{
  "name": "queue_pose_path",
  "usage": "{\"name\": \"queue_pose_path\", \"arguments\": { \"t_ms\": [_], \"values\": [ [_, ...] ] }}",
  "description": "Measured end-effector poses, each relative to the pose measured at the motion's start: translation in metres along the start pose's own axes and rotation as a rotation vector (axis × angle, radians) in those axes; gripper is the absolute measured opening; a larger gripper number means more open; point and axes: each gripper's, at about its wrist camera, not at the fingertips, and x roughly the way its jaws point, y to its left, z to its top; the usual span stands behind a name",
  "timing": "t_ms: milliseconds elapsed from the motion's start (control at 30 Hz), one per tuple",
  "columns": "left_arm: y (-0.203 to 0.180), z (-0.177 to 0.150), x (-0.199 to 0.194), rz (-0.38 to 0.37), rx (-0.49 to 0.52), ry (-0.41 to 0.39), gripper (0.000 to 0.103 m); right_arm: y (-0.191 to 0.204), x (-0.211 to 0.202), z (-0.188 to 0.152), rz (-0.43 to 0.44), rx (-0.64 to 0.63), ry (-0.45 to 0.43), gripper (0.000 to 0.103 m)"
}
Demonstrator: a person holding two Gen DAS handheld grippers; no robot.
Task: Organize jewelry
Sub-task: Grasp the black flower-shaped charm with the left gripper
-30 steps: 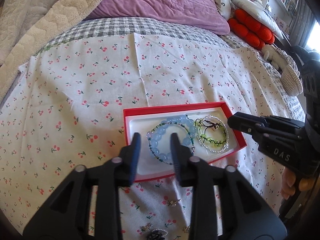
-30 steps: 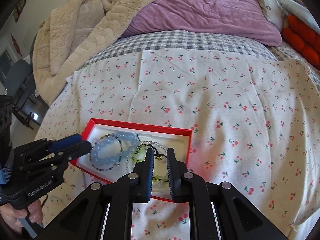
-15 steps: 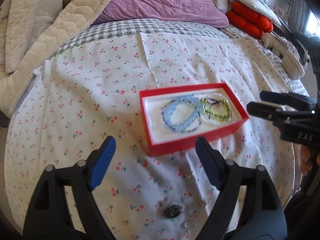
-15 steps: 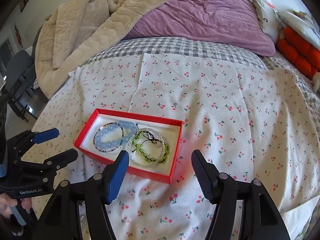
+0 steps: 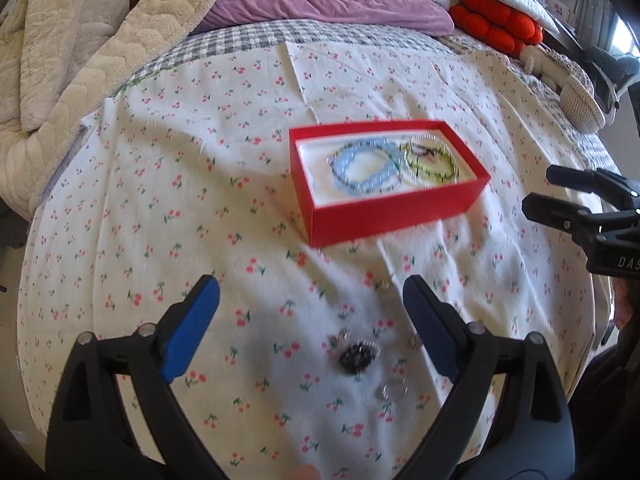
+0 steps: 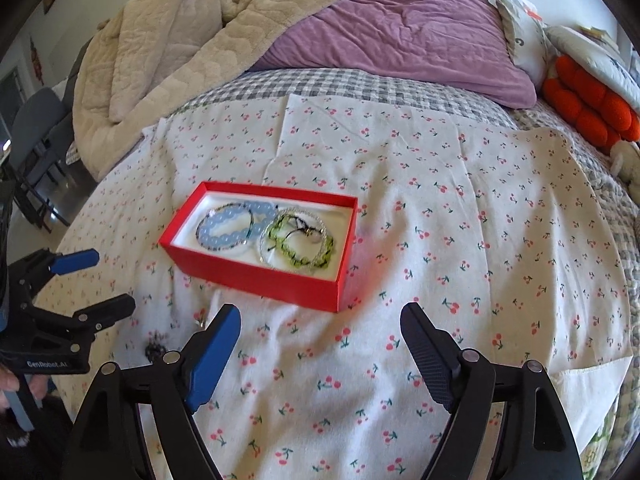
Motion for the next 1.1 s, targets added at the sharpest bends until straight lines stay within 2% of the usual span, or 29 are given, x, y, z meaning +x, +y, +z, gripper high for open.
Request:
{"name": "queue_pose_path", "arguments": {
  "t_ms": [367,733,833,1000,1100],
  "values": [
    [0.003,-0.046,0.01,0.004,0.064,0.07,0.093,0.024,0.008,-0.032,0.018,-0.082,0.052,0.084],
    [-0.004,-0.072,0.019,-0.08,0.112,0.097,0.091,0.043,0.032,-0.055,0.026,-0.135,0.143,0.084],
    [-0.006,-0.071,0.023,-0.097,0.111,0.101,0.077,0.048,0.038,-0.059,0.021,-0.152,0.172,0.084],
    [-0.011,-0.066,0.027,-0.134,0.106,0.101,0.05,0.053,0.043,-0.061,0.02,-0.169,0.193,0.084],
    [-0.015,-0.063,0.031,-0.164,0.108,0.098,0.046,0.052,0.045,-0.061,0.02,-0.165,0.202,0.084]
  ]
}}
